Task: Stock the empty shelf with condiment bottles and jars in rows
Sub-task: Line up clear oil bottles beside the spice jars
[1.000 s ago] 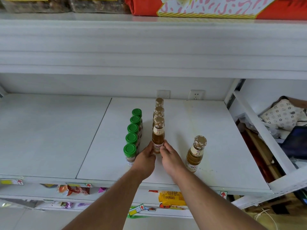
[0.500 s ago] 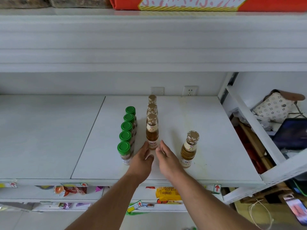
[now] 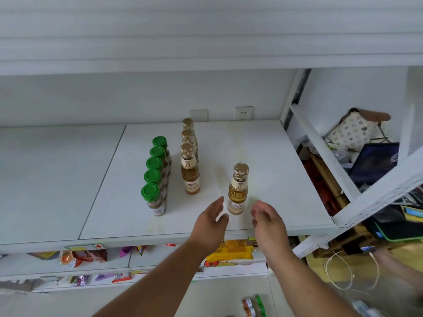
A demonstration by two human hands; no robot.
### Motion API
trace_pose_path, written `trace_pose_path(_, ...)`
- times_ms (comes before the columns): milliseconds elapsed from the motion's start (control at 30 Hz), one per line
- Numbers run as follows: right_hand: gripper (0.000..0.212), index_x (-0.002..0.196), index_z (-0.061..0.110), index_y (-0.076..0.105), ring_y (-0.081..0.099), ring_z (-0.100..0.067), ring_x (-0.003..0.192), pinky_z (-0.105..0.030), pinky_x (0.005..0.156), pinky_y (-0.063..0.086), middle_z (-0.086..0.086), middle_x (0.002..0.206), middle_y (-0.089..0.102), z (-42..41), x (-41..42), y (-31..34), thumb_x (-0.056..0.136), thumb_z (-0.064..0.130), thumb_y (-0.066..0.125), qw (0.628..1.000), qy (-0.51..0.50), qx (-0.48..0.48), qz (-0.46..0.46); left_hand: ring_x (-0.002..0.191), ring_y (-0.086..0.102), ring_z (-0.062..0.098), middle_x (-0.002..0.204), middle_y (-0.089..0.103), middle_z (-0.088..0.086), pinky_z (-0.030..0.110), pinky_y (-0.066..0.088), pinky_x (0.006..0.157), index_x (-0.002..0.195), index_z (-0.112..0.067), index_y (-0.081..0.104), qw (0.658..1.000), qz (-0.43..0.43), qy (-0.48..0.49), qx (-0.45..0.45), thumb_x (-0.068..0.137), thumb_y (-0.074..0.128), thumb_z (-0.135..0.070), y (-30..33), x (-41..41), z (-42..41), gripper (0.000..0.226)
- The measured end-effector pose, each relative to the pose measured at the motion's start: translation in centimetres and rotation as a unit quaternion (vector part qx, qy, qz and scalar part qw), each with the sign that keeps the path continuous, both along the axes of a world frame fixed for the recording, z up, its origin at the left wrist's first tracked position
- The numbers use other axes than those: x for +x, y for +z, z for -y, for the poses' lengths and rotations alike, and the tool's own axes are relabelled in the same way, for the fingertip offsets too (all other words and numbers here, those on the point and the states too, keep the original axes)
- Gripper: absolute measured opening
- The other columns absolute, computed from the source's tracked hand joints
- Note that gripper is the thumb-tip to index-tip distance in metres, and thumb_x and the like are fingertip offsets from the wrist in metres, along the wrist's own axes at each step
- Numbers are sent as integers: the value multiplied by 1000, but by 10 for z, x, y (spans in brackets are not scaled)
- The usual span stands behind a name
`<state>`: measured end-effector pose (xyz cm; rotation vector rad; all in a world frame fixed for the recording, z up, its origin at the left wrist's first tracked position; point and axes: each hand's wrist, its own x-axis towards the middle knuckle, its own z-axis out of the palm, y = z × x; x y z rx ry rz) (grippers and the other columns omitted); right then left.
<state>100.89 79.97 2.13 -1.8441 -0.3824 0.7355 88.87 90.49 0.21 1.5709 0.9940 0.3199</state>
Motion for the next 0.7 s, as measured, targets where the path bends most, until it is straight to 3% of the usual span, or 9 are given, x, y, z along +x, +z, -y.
trace_pose_path(100,37,142,34,55,50,-10,120,-30,103,39,14,130,55,-12,0,8,110,23,38,997,72,-9,-12,144,37,4,156,42,-12,22,34,112,155,-32,34,1000,2,-6,8,103,50,-14,4,7,3,57)
trace_pose_path(267,45,151,34,49,48,-14,131,-31,110,38,6,151,52,-19,-2,5,110,18,37,994,103,-18,-18,140,40,0,148,48,-20,26,30,118,154,-35,36,999,18,-38,30,101,47,-6,9,7,5,62)
trace_pose_path(500,45,155,33,41,42,-17,144,-38,122,32,4,159,45,-38,-23,-2,111,26,36,990,137,-23,-11,136,47,2,145,52,-24,30,36,117,154,-36,37,999,29,8,43,104,50,-16,3,-19,-5,56)
trace_pose_path(633,45,157,32,38,40,-17,145,-30,118,31,3,160,42,-54,-39,-3,112,34,33,984,173,-32,3,130,48,-9,139,57,-24,3,34,103,151,-35,43,996,36,29,76,105,47,-15,3,-39,-14,51)
trace_pose_path(700,46,157,32,37,40,-17,145,-28,114,31,3,161,41,-62,-47,-4,112,36,31,981,189,-35,2,127,51,-9,138,58,-23,1,37,97,151,-35,44,995,33,43,79,105,47,-16,2,-48,-19,49)
